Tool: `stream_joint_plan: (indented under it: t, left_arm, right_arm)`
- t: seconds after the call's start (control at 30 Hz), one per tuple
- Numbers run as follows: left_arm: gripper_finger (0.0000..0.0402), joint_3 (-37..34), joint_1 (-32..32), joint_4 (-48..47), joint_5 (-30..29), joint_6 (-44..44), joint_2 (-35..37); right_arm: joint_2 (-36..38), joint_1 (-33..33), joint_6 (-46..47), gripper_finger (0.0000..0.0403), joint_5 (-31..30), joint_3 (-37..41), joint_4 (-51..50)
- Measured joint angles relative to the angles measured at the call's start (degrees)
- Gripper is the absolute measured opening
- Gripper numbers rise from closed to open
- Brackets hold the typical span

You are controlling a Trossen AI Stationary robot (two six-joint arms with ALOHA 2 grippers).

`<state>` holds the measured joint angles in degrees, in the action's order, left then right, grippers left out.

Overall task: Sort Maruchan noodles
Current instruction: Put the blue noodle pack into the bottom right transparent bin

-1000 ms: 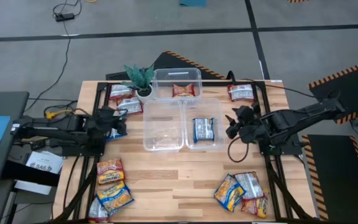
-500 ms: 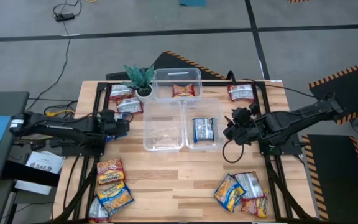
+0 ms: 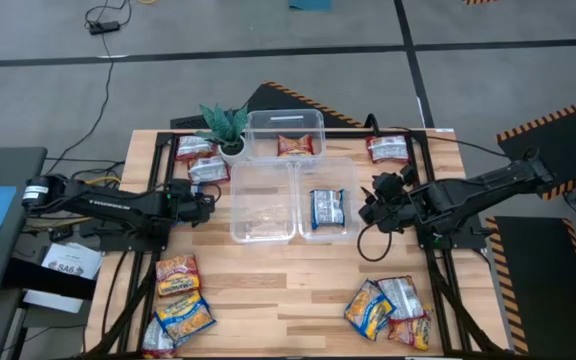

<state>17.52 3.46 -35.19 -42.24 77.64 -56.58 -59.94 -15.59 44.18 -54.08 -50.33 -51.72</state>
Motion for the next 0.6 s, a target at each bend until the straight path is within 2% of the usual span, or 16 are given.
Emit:
stream_joint_plan:
  t: [0.1,0.2,0.27,0.43,0.6]
  left_arm:
    - [0.0132,0.0,0.0,-0.1,-0.1,-0.3,-1.1]
    - [0.0048,0.0,0.0,-0.2,0.6,-2.1,-1.1]
    - [0.0016,0.4,0.1,-0.3,1.3,-3.2,-0.7]
    - [0.0002,5.3,-0.4,-5.8,5.0,-8.9,1.7]
    - [0.0,13.3,-1.8,-15.0,2.6,-12.9,5.1]
  right_arm:
    - [0.0,0.0,0.0,0.0227,0.0,0.0,0.0]
    - [0.0,0.0,0.3,0.0227,0.0,0.0,0.0]
    - [0.0,0.0,0.4,0.0227,0.0,0.0,0.0]
    - [0.0,0.0,0.5,0.0227,0.0,0.0,-0.1]
    - [0.0,0.0,0.6,0.0227,0.0,0.0,-0.1]
